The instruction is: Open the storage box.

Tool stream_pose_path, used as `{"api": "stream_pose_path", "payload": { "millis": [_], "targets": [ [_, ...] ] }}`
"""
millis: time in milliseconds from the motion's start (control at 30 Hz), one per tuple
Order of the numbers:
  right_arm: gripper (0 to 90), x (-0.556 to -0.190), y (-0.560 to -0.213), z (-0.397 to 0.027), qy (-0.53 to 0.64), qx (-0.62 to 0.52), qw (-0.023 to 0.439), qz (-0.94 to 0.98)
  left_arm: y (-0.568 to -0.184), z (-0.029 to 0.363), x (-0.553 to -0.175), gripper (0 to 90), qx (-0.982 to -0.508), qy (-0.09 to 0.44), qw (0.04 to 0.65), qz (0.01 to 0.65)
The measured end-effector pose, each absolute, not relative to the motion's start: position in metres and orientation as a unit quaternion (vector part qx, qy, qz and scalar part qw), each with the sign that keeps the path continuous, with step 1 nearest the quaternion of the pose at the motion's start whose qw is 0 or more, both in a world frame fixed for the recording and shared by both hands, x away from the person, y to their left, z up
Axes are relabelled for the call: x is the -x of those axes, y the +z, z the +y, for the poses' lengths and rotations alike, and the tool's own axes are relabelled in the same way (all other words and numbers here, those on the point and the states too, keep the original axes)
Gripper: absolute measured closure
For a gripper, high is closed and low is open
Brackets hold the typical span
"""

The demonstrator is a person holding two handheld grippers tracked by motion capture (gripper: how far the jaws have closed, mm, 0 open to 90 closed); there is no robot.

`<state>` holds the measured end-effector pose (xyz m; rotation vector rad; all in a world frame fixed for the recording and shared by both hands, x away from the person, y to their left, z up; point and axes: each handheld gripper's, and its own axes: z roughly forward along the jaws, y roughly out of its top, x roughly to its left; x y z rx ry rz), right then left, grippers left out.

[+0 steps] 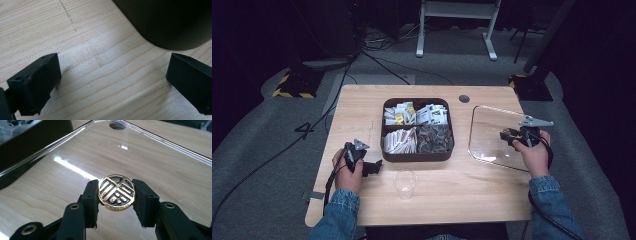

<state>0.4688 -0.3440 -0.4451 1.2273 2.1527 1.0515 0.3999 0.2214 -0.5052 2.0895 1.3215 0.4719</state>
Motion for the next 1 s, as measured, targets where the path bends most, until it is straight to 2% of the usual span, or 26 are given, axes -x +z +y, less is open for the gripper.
{"api": "stream_pose_path", "payload": {
  "millis": [433, 1000],
  "targets": [
    [58.4, -0.475, -0.471, -0.345, 0.363, -0.459, 0.207, 0.784, -0.505, 0.221, -0.400, 0.1, -0.790, 0.178, 0.307, 0.499],
    [58.4, -0.478, -0.485, -0.345, 0.351, -0.469, 0.194, 0.787, -0.505, 0.221, -0.400, 0.1, -0.790, 0.178, 0.307, 0.499]
  ]
}}
